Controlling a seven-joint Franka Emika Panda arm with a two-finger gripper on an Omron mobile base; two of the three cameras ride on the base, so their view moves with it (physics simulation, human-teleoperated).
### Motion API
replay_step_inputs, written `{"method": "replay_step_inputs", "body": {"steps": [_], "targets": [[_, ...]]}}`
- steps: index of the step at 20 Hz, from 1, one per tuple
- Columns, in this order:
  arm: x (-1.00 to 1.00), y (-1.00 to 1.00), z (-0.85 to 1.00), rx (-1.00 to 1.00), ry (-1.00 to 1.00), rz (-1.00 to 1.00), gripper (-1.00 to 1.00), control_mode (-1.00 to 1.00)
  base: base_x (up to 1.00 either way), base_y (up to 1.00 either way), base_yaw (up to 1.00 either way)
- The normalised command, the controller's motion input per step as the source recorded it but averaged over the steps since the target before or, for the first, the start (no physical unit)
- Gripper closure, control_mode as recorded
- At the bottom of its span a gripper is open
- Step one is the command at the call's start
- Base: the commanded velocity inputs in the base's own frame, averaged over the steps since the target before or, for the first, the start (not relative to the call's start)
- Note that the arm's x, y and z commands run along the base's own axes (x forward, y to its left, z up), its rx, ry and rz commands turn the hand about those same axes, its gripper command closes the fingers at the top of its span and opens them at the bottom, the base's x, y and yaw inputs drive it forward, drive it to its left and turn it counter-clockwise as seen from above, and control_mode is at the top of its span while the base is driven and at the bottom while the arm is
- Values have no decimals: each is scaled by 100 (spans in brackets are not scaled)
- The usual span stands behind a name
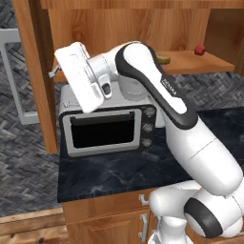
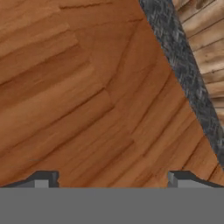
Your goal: Pick the sponge and sponge from the cabinet and place them on the counter.
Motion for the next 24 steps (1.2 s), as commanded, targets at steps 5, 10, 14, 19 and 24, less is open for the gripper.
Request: {"method": "replay_step_inputs", "body": {"steps": [5, 10, 14, 19, 24], "targets": [[-71, -70, 0, -11, -17, 0, -100, -100, 0, 0, 0], [-74, -83, 0, -7, -20, 2, -100, -100, 0, 0, 0], [-58, -48, 0, -11, -38, 3, -100, -100, 0, 0, 0], [-54, -50, 0, -9, -39, 1, -100, -100, 0, 0, 0], [-51, -61, 0, -8, -39, 0, -100, -100, 0, 0, 0]]}}
